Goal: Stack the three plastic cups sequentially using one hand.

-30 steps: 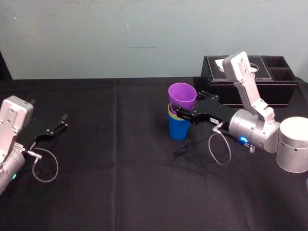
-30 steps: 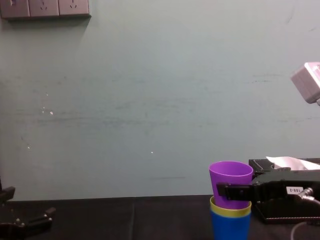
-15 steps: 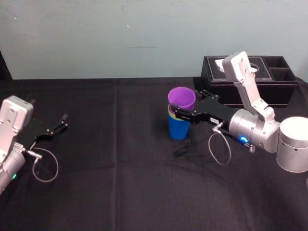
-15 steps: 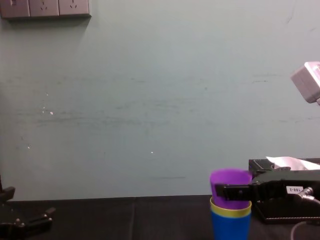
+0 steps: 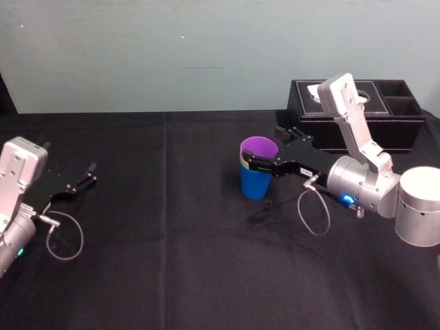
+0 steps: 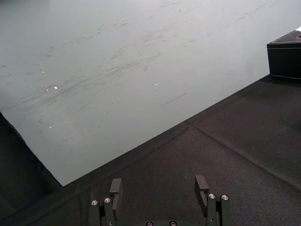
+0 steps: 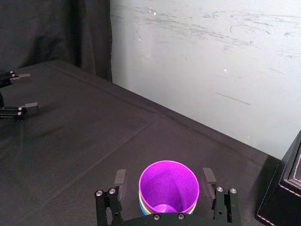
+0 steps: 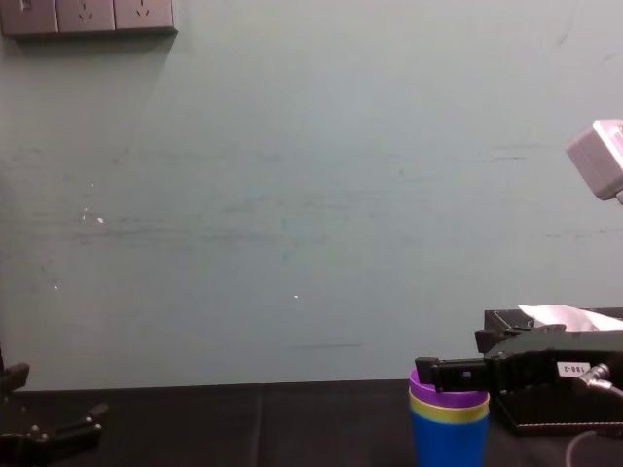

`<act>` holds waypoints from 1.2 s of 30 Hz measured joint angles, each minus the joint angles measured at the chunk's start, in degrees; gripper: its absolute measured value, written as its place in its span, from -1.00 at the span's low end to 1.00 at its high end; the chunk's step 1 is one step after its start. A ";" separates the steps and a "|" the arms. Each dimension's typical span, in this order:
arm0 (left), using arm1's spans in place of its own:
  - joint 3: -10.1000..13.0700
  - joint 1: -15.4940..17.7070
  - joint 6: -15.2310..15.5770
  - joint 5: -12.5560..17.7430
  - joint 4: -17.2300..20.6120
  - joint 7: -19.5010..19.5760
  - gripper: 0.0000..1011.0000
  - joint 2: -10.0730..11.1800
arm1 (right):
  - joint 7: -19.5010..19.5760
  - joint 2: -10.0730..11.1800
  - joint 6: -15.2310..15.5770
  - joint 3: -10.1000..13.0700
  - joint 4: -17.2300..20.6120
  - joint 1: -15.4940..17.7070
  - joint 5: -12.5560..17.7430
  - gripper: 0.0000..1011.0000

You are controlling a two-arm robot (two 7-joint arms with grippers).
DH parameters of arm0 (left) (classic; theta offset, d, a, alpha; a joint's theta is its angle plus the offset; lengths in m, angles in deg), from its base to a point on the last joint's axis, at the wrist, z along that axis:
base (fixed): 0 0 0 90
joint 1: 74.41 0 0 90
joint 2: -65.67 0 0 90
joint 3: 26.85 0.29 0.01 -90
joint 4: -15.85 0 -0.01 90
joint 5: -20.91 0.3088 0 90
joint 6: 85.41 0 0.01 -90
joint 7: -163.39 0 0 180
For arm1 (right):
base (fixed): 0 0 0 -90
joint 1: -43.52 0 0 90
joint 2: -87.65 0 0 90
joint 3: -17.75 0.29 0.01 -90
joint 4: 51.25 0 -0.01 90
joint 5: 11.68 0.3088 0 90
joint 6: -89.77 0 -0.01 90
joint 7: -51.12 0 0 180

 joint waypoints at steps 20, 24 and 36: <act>0.00 0.00 0.00 0.00 0.00 0.00 1.00 0.00 | 1.91 2.98 -2.78 3.40 4.06 4.86 -0.42 0.98; 0.00 0.00 0.00 0.00 0.00 0.00 1.00 0.00 | 2.24 4.38 -4.45 5.23 4.99 7.49 -0.58 0.98; 0.00 0.00 0.00 0.00 0.00 0.00 1.00 0.00 | 2.25 6.74 -7.69 9.74 6.42 12.96 0.23 0.98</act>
